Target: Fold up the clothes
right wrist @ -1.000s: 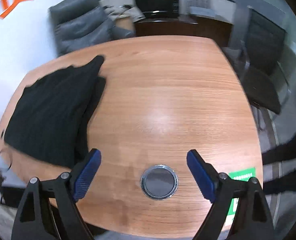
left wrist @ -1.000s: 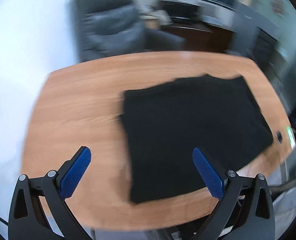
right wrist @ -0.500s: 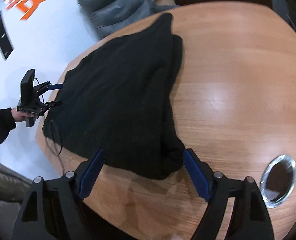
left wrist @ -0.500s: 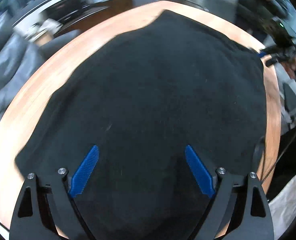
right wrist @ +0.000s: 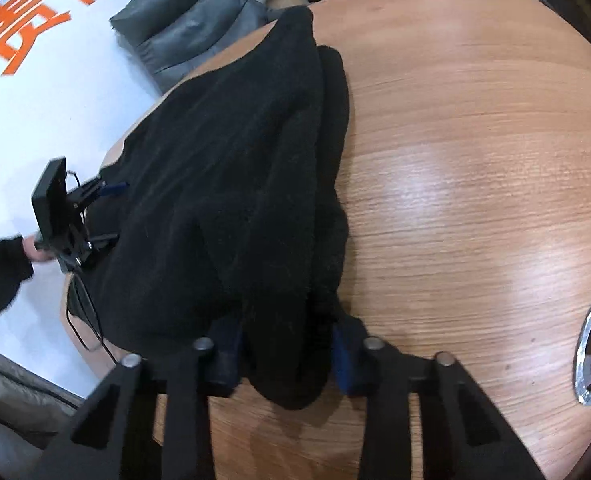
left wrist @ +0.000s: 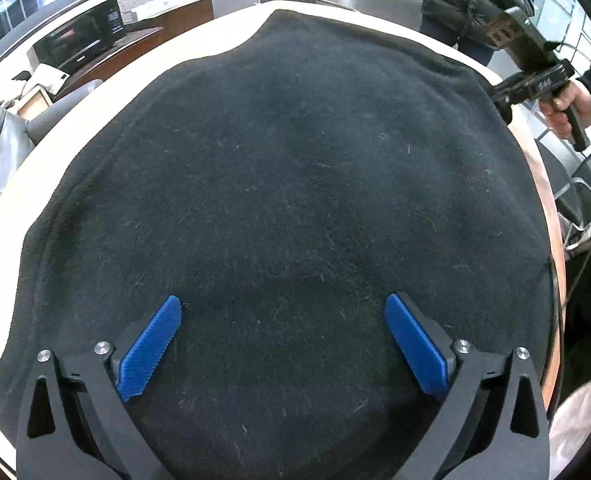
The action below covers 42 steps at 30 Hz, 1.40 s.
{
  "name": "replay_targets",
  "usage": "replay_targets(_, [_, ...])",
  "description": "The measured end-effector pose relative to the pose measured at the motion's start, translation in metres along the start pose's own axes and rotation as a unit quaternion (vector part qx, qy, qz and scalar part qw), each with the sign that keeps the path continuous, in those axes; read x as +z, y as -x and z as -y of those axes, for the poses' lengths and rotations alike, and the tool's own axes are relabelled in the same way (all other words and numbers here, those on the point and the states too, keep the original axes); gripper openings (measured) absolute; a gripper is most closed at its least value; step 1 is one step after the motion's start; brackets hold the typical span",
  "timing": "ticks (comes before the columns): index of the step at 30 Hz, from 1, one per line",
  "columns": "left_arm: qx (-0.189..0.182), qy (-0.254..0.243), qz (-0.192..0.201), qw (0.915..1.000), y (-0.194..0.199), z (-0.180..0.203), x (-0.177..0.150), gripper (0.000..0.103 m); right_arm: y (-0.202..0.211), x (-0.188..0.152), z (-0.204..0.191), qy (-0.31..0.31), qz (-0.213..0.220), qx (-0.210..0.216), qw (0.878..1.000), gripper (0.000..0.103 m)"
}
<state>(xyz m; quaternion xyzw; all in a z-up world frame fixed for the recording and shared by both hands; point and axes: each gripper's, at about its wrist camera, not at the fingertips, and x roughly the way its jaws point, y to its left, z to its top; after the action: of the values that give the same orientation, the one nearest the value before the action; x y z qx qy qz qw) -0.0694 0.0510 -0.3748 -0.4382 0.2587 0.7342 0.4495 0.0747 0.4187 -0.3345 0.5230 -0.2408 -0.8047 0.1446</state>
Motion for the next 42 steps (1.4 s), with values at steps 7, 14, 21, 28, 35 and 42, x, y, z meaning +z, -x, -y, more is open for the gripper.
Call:
replay_targets(7, [0.009,-0.004,0.015,0.9998,-0.032,0.027,0.066,0.103,0.069,0.048,-0.05,0.055,0.087,0.064,0.993,0.023])
replay_targets(14, [-0.004,0.003,0.028,0.9996,-0.084,0.079,0.161,0.103,0.107,0.076,-0.104,0.178,0.068,0.106,0.976,0.023])
replay_targets(21, [0.007,0.044,0.035,0.9984,-0.111,0.098,0.193,0.103,0.103,0.057,-0.067,0.147,0.018,0.158,0.976,0.024])
replay_targets(28, [-0.01,0.075,0.029,0.9967,-0.078,0.084,0.174,0.101,0.106,0.061,-0.046,0.139,0.031,0.16,0.977,0.023])
replay_targets(35, [0.024,0.072,0.053,0.9957,-0.073,0.091,0.137,0.103,0.101,0.072,-0.066,0.166,0.036,0.176,0.97,0.023])
replay_targets(42, [0.026,0.106,0.086,0.9904,-0.102,0.116,0.16,0.103,0.107,0.075,-0.124,0.236,-0.001,0.231,0.944,0.023])
